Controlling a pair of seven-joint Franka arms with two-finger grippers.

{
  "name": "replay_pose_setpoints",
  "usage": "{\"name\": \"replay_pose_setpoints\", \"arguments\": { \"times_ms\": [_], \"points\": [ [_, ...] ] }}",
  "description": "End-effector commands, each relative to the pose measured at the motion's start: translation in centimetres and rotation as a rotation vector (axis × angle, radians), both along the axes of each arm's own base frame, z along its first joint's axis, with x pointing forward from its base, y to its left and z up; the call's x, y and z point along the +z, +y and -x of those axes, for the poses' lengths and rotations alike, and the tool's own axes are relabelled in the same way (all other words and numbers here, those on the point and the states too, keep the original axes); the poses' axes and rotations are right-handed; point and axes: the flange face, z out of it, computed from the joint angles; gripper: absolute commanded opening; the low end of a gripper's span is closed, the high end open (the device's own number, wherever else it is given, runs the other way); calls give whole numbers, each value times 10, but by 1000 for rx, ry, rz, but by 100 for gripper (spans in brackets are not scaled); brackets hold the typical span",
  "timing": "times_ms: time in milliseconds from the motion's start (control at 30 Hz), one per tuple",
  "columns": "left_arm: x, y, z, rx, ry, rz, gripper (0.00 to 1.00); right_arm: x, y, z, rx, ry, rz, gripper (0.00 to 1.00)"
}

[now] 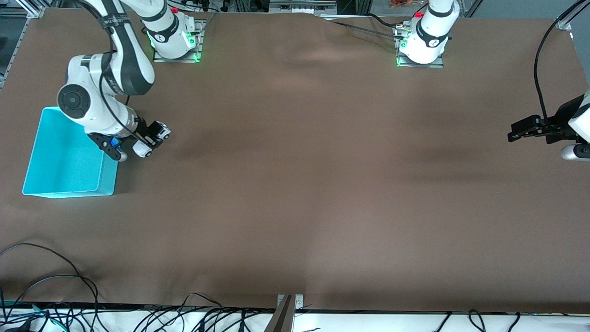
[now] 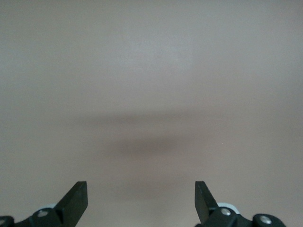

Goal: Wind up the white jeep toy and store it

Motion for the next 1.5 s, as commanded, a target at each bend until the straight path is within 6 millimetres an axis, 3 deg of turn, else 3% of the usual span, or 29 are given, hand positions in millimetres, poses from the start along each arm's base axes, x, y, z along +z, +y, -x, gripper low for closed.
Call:
{"name": "replay_pose_setpoints", "arguments": {
  "times_ms": [0, 200, 333, 600, 867, 1067, 1467],
  "points": [
    [1, -3, 2, -3, 6, 14, 100, 10, -36, 7, 89, 26, -41, 0],
    [0, -3, 2, -3, 8, 14, 100, 10, -91, 10, 171, 33, -69, 0],
    [0, -3, 2, -3, 8, 14, 100, 10, -115, 12, 208, 35, -72, 0],
    [0, -3, 2, -4, 8, 15, 100, 9, -182, 25, 303, 44, -87, 0],
    [0, -3, 2, -4, 8, 15, 100, -11, -253, 49, 430, 100, -81, 0],
    [0, -3, 2, -4, 8, 15, 100, -20, -273, 52, 444, 92, -63, 0],
    [0, -4, 2, -3, 8, 14, 100, -60, -307, 58, 431, 93, -7, 0]
  ]
}}
